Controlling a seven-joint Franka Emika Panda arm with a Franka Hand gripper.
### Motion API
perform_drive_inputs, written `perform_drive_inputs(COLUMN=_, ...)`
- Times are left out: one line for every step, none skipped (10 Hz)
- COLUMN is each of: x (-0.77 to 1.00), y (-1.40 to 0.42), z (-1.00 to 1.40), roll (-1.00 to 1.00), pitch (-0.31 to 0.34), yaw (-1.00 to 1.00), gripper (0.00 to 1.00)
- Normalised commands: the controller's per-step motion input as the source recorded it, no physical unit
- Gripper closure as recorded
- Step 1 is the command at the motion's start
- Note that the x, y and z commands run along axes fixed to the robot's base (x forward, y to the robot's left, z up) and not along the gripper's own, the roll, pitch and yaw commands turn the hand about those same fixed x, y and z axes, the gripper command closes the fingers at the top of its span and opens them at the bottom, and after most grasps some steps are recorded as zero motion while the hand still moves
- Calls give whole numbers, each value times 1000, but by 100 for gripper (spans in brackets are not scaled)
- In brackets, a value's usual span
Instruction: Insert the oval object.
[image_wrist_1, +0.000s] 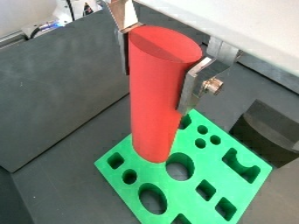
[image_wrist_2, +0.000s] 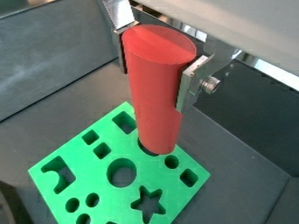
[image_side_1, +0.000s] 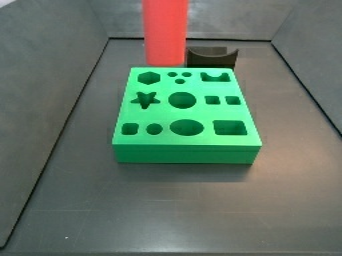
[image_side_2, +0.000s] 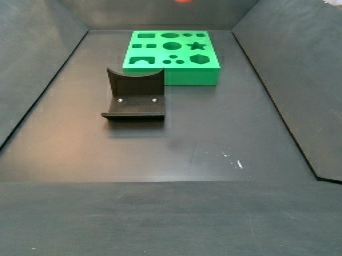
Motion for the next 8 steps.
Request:
perform_drive_inputs(x=126, y=-637, z=-854, roll=179, pitch=-164, yaw=-597, gripper=100)
perform_drive_inputs(x=429, y=-557, z=-866, roll=217, pitch=-101, yaw=-460, gripper=100)
perform_drive_inputs(x=597, y=-400, z=-703, roll=276, pitch=-97, yaw=-383, gripper=100)
perform_drive_inputs(x=569, y=-246, z=-531, roll=373, pitch=-31, yaw=-251, gripper=100)
perform_drive_inputs(x=423, y=-83, z=-609, roll=354, pitch=0, yaw=-26, gripper=100)
perform_drive_inputs(x=417, y=0, z=-623, roll=359, pitch=36, yaw=-197, gripper=100)
perform_drive_inputs(x=223, y=0, z=-534, roll=319, pitch=34, yaw=-240, gripper=100)
perform_drive_inputs(x=157, y=11, z=-474, roll=217, pitch=0, yaw=-111, gripper=100)
